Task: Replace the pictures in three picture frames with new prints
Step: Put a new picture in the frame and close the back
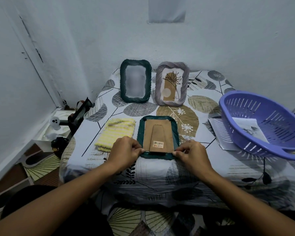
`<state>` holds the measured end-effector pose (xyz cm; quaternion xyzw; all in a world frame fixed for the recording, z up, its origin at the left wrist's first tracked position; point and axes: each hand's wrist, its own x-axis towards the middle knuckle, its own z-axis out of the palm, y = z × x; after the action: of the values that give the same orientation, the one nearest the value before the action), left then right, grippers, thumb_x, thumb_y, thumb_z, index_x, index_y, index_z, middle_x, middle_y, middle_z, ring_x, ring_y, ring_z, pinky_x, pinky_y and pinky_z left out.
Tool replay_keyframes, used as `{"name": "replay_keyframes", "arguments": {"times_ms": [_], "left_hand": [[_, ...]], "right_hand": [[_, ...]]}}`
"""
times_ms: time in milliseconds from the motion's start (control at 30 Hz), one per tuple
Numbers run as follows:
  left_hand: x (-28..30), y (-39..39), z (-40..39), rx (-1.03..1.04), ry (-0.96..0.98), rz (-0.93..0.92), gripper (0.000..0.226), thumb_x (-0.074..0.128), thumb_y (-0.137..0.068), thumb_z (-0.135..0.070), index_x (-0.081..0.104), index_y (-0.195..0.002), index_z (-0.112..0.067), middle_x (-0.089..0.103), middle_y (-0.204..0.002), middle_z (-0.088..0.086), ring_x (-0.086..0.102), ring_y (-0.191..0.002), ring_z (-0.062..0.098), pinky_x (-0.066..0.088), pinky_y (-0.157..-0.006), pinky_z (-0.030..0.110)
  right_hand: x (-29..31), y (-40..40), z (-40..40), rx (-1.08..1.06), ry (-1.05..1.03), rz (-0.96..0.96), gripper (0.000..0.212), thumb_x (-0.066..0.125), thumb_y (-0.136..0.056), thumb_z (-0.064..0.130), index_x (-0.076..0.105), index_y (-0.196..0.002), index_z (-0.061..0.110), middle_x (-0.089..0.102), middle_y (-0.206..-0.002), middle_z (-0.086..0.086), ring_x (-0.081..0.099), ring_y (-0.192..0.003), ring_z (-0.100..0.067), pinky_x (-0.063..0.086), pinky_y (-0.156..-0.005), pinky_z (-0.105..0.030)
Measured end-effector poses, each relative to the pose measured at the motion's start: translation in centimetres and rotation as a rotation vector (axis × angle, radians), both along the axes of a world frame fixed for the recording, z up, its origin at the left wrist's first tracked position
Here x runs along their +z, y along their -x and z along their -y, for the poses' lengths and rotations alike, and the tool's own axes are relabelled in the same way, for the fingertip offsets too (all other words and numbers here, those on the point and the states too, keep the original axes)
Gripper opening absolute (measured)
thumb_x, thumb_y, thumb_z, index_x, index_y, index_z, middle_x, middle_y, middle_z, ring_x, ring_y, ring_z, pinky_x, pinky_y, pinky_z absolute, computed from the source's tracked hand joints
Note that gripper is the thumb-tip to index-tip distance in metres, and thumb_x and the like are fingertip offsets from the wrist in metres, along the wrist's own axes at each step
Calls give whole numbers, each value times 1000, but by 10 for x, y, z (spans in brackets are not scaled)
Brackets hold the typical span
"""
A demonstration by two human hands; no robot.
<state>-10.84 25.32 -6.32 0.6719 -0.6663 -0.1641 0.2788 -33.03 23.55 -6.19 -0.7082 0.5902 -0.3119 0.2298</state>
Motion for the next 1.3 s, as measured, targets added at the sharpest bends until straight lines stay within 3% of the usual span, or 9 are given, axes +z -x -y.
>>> {"name": "replay_keyframes", "arguments": {"times_ms": [233,400,467,567,733,833,1133,1233,1300], "left_hand": [[-3,-1,-2,-44,1,-54,11,73,-82,-20,78,-91,-13,75,-85,2,55,-63,-7,34,-52,4],[-3,-3,0,-84,2,-44,11,72,-83,-19,78,-92,-14,75,-87,1,56,-65,-3,32,-53,2],[-2,-4,1,-103,18,-29,12,72,-83,-18,78,-92,-14,75,-87,2,57,-67,1,34,-56,5],[-1,-5,0,-156,64,30,12,71,-84,-17,77,-93,-12,74,-87,3,58,-71,7,38,-60,15],[-1,-6,2,-243,133,187,14,69,-85,-21,77,-95,-14,72,-87,3,63,-81,20,48,-67,27],[0,-6,4,-286,157,264,14,68,-85,-22,77,-94,-17,71,-85,1,63,-80,21,48,-64,30],[7,-10,10,-414,133,407,19,61,-90,-26,75,-100,-18,68,-88,1,61,-81,19,34,-61,23],[17,-10,16,-391,65,380,19,61,-86,-27,75,-96,-20,67,-87,-3,60,-81,15,40,-63,25],[24,-3,23,-318,92,311,17,61,-82,-26,75,-90,-19,68,-84,-3,60,-79,15,47,-67,28]], "right_hand": [[-4,0,3,2,-17,11,7,77,-80,12,79,-86,9,52,-69,16,50,-73,-4,37,-68,-21],[-3,1,6,25,-18,-15,7,75,-81,13,79,-86,12,61,-82,1,48,-68,0,34,-56,-8],[-3,1,6,31,-18,-24,6,75,-81,12,79,-86,12,59,-78,5,50,-71,-4,35,-59,-11],[-4,2,6,53,-10,-42,8,73,-82,10,78,-88,10,50,-70,19,47,-92,-7,39,-76,-23],[-4,1,6,115,50,-163,10,71,-84,15,78,-91,15,59,-86,1,56,-84,-19,49,-72,-35],[-4,2,6,154,85,-195,10,71,-85,16,78,-92,16,61,-88,-1,59,-82,-21,51,-71,-39],[2,5,8,229,78,-282,12,70,-86,21,77,-95,18,57,-91,3,56,-85,-17,50,-72,-36],[5,10,15,275,26,-253,12,71,-85,22,77,-94,18,54,-93,1,54,-82,-13,50,-71,-33],[6,14,21,230,5,-145,9,68,-87,19,75,-92,16,56,-93,1,52,-79,-7,44,-67,-21]]}}
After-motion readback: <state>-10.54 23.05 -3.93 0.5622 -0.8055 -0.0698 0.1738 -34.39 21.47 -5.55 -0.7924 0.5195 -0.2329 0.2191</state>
